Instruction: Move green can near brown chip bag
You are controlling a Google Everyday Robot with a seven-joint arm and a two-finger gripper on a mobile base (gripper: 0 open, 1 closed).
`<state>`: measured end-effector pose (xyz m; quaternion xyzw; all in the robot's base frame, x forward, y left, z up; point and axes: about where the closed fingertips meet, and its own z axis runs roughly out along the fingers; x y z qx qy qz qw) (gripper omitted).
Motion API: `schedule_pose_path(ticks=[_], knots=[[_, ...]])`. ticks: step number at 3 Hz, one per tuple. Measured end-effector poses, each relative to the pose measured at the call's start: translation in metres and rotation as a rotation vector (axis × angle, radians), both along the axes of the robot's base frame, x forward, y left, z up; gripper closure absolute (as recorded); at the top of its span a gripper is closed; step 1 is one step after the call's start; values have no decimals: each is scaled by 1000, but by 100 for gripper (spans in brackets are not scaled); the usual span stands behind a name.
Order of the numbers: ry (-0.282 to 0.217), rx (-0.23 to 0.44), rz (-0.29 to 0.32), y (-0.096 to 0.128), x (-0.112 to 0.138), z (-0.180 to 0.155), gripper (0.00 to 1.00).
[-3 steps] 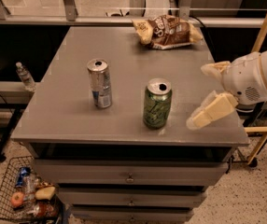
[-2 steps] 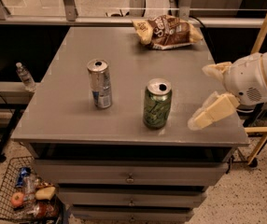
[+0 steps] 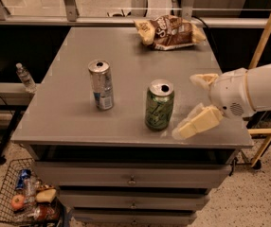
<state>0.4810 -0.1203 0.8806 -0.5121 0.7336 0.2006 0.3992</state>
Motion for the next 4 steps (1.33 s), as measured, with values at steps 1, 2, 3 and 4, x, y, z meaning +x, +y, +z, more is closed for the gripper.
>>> schedule_pose_path(ticks=[1, 2, 3, 4], knots=[[-26, 32, -19, 20, -1, -8, 0], [-49, 71, -69, 35, 0, -16, 0], [-68, 128, -131, 43, 3, -27, 0], [-86, 182, -174, 47, 7, -34, 0]])
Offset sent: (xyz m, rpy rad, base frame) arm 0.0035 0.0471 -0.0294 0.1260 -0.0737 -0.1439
